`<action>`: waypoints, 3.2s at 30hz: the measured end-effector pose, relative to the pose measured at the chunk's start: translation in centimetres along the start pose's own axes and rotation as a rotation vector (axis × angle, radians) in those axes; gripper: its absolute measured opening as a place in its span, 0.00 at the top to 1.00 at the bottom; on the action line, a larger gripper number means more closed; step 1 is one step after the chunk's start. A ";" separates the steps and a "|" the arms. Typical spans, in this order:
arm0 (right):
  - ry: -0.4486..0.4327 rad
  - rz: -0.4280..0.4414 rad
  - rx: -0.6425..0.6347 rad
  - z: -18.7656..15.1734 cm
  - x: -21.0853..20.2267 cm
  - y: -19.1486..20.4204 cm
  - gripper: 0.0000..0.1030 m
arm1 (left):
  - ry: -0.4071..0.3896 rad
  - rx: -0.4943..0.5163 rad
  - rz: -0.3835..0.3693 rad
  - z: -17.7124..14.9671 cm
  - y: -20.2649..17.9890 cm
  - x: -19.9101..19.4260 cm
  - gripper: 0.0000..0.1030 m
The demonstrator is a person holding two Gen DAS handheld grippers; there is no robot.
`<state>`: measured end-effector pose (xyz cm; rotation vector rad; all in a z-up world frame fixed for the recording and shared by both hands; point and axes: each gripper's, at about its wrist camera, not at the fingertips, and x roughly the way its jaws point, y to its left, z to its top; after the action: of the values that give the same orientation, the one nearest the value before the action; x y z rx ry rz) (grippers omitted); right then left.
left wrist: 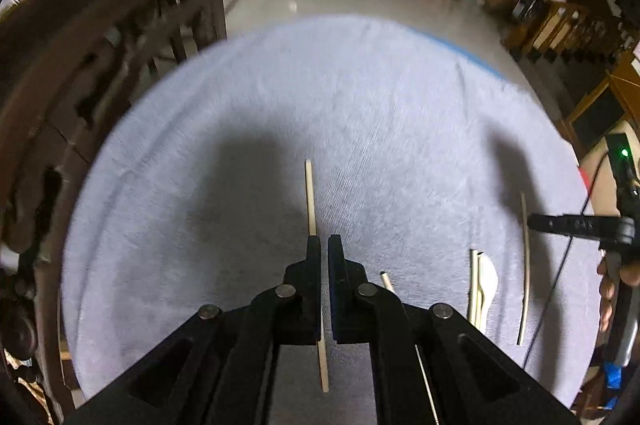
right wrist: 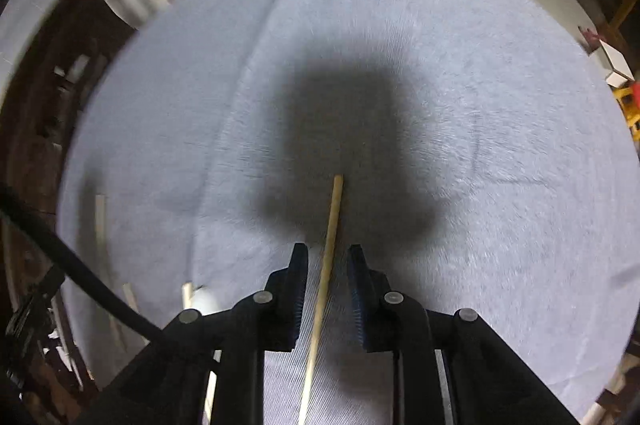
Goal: Organize utensils
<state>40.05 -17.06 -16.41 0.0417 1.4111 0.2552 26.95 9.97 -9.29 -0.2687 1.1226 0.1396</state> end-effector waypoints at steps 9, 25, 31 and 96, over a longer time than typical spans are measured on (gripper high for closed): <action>0.104 -0.174 -0.100 2.3 1.5 2.5 0.78 | 0.217 0.048 0.022 3.1 0.4 3.9 0.85; 0.168 -0.202 -0.179 4.8 3.2 6.4 0.94 | 0.437 0.054 0.123 4.3 -2.5 9.2 0.69; 0.153 -0.204 -0.190 3.9 3.0 6.2 0.95 | 0.420 0.094 0.137 4.1 -3.9 9.6 0.96; -1.151 0.376 -0.088 -38.4 -25.9 6.9 0.95 | -0.637 -0.041 -0.214 -23.5 -5.1 -26.2 0.96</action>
<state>-2.11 -20.23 3.69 0.3293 0.2346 0.4996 -3.44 -0.91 5.61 -0.3480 0.4561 0.0507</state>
